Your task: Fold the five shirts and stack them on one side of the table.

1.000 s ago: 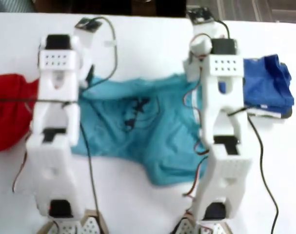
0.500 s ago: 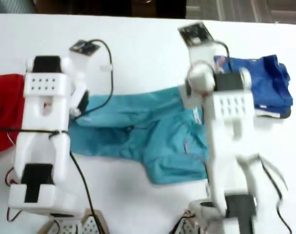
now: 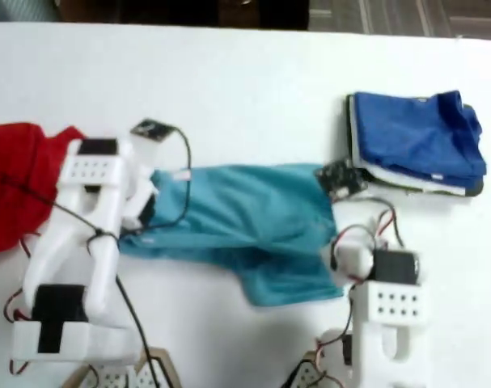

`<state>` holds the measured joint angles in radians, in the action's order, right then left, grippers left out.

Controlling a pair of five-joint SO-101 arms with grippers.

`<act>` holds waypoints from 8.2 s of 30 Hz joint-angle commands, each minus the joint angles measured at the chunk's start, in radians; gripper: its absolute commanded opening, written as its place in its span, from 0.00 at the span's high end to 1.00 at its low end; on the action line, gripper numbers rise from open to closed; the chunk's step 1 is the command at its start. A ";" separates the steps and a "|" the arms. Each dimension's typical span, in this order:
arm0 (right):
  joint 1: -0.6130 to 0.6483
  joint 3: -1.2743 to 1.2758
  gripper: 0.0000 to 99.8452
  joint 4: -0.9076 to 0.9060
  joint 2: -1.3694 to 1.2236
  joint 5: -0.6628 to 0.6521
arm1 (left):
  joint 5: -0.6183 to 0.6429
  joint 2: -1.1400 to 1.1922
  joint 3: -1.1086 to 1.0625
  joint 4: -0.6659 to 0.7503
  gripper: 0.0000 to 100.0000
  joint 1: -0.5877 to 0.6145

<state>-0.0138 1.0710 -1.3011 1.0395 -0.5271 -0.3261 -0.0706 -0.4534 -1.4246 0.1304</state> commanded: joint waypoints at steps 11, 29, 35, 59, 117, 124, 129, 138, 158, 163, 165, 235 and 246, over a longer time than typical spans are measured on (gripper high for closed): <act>-0.008 0.026 0.98 -0.061 0.104 -0.149 | -0.011 -0.049 0.056 -0.120 0.97 -0.003; -0.010 0.066 0.84 -0.079 0.027 -0.259 | -0.044 -0.048 0.025 -0.107 0.93 0.000; -0.010 -0.078 0.79 -0.136 0.027 -0.250 | -0.046 -0.049 0.197 -0.219 0.81 0.000; 0.151 -0.680 0.98 0.358 -1.030 0.226 | 0.021 0.595 0.711 -0.015 0.97 -0.006; 0.130 -1.705 0.98 -0.389 -1.242 0.224 | 0.069 0.141 0.065 0.161 0.97 -0.041; 0.130 -1.703 0.98 -0.435 -1.218 0.227 | 0.064 0.049 -0.030 0.215 0.97 0.087; 0.133 -1.648 0.98 -0.437 -1.208 0.227 | 0.018 0.026 -0.031 0.206 0.97 0.173; 0.133 -1.554 0.98 -0.438 -1.075 0.226 | -0.003 0.018 -0.045 0.195 0.97 0.192; 0.130 -0.858 0.98 -0.116 -0.685 0.186 | 0.161 -0.054 -0.108 0.097 0.82 0.123; 0.130 -0.816 0.98 -0.108 -0.668 0.186 | 0.161 -0.026 -0.160 0.169 0.82 0.124; 0.128 -0.816 0.98 -0.108 -0.668 0.186 | 0.161 -0.021 -0.170 0.183 0.82 0.124; 0.136 -0.730 0.98 -0.116 -0.650 0.187 | 0.206 0.812 1.056 0.092 0.97 0.109; 0.183 -0.292 0.98 0.173 -0.447 0.117 | 0.212 1.020 1.498 -0.196 0.97 0.104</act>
<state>0.1841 0.7135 -1.2428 0.5608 -0.3982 -0.1204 0.9666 0.9122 -1.5228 0.2470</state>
